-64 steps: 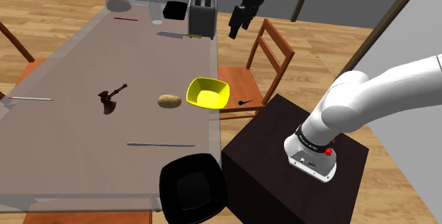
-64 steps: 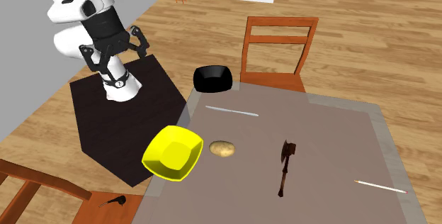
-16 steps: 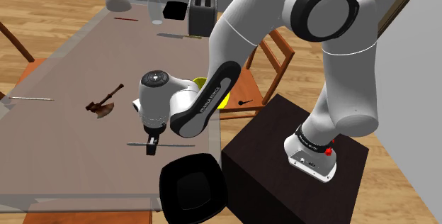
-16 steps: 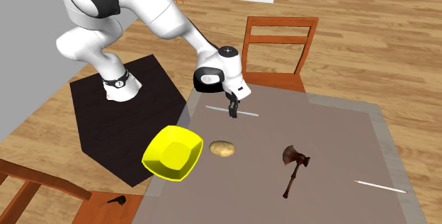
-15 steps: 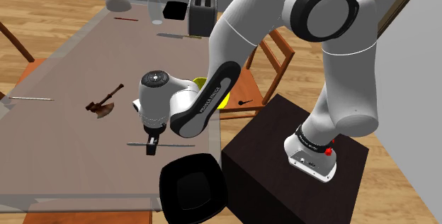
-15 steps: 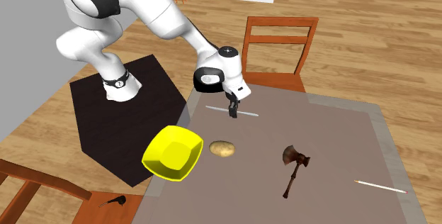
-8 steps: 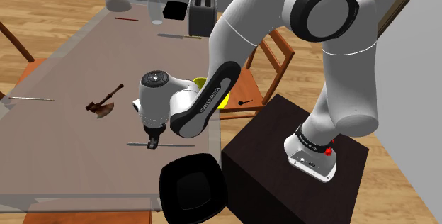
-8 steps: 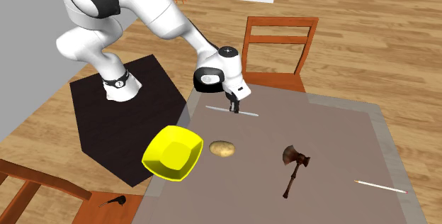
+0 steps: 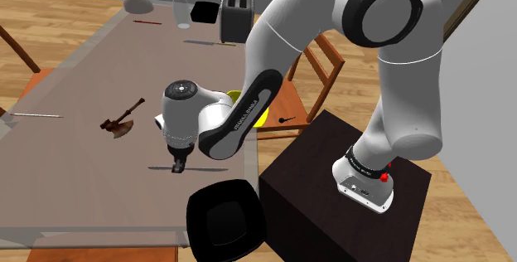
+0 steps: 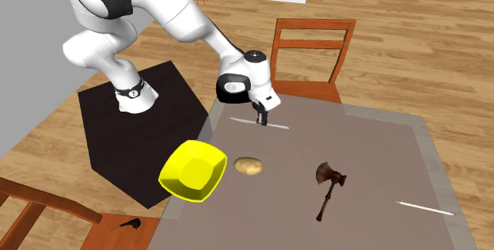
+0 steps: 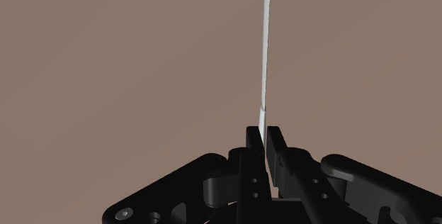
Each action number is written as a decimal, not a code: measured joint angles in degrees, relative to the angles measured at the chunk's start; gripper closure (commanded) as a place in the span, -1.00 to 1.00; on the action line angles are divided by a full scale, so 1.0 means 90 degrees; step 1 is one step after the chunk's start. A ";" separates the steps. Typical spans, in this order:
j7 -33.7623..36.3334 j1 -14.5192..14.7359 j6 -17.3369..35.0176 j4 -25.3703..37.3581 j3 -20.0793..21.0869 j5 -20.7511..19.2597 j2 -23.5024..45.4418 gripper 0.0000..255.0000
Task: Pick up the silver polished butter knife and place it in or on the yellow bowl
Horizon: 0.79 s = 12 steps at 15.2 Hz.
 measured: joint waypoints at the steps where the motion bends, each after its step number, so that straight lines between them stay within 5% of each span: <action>1: -0.0023 -0.0025 -0.0057 -0.0002 0.0034 0.0032 -0.0059 1.00; 12: -0.0310 -0.0305 -0.0724 -0.0080 0.0415 0.0461 -0.0815 1.00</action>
